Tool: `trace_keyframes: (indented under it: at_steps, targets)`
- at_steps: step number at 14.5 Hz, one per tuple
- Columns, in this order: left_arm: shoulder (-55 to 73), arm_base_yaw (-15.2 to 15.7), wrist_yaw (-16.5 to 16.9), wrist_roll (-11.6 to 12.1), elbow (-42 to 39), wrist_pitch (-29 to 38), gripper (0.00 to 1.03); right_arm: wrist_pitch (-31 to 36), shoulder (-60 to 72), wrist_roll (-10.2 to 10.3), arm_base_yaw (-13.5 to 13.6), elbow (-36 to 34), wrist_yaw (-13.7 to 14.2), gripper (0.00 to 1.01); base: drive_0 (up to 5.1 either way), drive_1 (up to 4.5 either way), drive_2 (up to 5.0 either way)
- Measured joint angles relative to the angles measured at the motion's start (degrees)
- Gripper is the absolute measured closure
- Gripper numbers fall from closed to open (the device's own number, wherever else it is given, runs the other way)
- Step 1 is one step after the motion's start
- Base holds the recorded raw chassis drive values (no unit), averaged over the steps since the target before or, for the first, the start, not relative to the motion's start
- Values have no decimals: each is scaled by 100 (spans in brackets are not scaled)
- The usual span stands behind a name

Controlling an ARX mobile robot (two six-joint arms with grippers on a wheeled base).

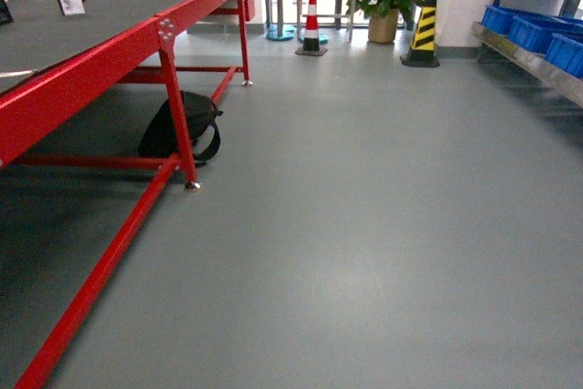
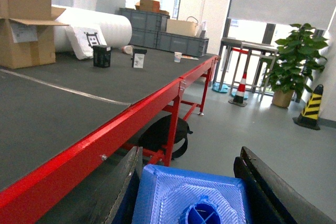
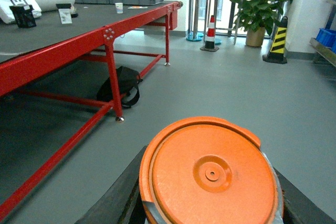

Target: Sort blue parts and orange caps into right shelf containers

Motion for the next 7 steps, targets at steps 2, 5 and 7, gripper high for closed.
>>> trace_keyframes:
  at_steps: [2,5,7]
  targets:
    - [2,0,2,-2,0,-31,56,2,-2,0,0,0,0,57,0,426,-425]
    - [2,0,0,-2,0,-20,56,15,-2,-2,0,0,0,57,-1,425,-427]
    - [2,0,2,-2,0,-11,56,-2,-2,0,0,0,2,57,-3,423,-429]
